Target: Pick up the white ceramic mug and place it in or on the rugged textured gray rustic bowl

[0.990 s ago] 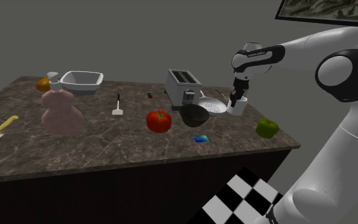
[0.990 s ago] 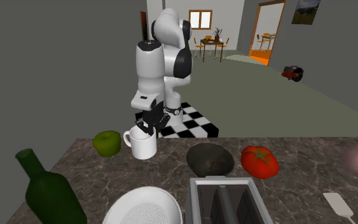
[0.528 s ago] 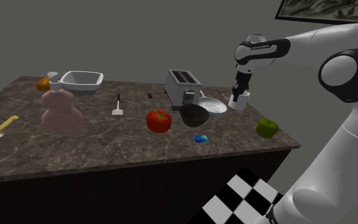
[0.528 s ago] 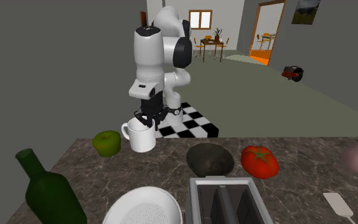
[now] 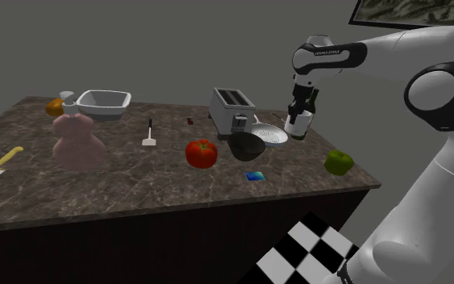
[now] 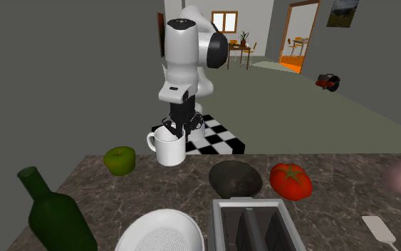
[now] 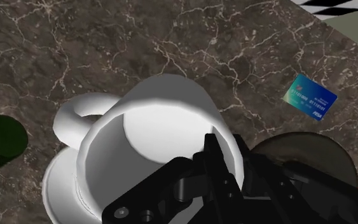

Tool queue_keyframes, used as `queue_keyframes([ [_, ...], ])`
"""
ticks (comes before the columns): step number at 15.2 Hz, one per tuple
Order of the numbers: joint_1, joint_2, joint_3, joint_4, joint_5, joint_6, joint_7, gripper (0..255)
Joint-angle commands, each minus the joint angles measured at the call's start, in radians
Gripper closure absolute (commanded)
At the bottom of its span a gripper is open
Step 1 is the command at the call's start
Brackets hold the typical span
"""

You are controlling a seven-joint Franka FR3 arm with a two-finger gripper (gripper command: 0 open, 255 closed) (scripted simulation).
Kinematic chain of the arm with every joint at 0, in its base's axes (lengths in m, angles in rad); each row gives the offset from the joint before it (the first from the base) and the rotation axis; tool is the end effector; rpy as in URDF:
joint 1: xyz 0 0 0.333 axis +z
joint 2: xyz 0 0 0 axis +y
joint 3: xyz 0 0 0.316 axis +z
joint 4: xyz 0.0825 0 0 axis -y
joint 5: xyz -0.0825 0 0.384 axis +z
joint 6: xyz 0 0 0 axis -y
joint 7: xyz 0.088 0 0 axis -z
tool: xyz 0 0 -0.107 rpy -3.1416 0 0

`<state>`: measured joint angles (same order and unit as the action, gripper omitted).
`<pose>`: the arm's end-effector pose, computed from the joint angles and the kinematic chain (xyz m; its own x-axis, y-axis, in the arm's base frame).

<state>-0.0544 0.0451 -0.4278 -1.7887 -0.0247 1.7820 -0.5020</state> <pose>0.5062 -0.2632 0.5157 0.9977 0.0250 -0.0624 0.0259 -0.9996 0.0143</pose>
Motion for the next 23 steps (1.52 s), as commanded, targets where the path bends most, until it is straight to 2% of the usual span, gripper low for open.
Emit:
queue_keyframes([
  [1,0.022,0.010,0.020,0.029,0.005,-0.021,0.042,255],
  [9,0.109,0.082,0.097,0.142,0.034,-0.070,0.201,255],
  [15,0.168,0.183,0.149,0.294,0.061,-0.126,0.313,255],
  [23,0.172,0.181,0.150,0.184,0.061,-0.018,0.314,255],
])
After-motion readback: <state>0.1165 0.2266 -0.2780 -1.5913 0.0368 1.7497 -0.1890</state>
